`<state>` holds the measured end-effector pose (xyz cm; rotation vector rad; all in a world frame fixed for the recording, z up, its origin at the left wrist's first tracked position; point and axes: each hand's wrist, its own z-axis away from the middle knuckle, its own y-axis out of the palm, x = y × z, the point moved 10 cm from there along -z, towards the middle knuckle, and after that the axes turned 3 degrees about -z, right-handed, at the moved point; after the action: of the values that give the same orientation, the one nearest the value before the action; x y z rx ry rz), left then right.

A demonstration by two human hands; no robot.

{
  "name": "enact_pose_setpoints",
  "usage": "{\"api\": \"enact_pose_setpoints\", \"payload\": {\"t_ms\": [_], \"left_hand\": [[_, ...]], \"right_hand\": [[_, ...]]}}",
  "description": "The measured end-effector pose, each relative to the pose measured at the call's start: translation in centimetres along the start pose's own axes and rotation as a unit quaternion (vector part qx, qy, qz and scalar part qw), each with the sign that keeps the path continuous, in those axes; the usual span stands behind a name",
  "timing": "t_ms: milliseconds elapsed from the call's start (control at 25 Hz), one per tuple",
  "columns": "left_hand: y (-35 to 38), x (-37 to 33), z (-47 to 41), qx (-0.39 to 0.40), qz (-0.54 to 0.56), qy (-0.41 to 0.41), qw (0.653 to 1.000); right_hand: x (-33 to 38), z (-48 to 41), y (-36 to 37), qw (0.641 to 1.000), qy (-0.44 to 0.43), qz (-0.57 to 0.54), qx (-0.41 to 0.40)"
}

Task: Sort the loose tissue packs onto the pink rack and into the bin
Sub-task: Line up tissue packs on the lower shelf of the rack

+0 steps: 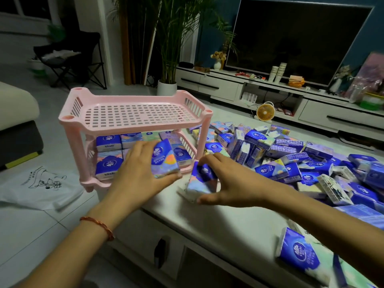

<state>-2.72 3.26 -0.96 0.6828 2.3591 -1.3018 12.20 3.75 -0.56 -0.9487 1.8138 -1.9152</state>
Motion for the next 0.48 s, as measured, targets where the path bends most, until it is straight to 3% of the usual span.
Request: {"api": "enact_pose_setpoints", "payload": {"t_ms": [120, 240, 360, 480], "left_hand": [[-2.0, 2.7, 0.3, -0.014, -0.034, -0.057, 0.998], [-2.7, 3.7, 1.7, -0.003, -0.058, -0.067, 0.996], [-2.4, 4.0, 3.0, 0.026, -0.075, -0.069, 0.994], [-2.2, 4.3, 3.6, 0.050, -0.068, -0.072, 0.994]], "right_hand": [[1.2, -3.2, -0.1, 0.996, -0.041, -0.020, -0.072], [2.2, -6.7, 0.1, 0.989, -0.077, 0.034, -0.123], [0.9, -10.4, 0.8, 0.990, -0.042, 0.060, -0.120], [-0.6, -13.0, 1.5, 0.995, -0.010, -0.016, -0.097]]}}
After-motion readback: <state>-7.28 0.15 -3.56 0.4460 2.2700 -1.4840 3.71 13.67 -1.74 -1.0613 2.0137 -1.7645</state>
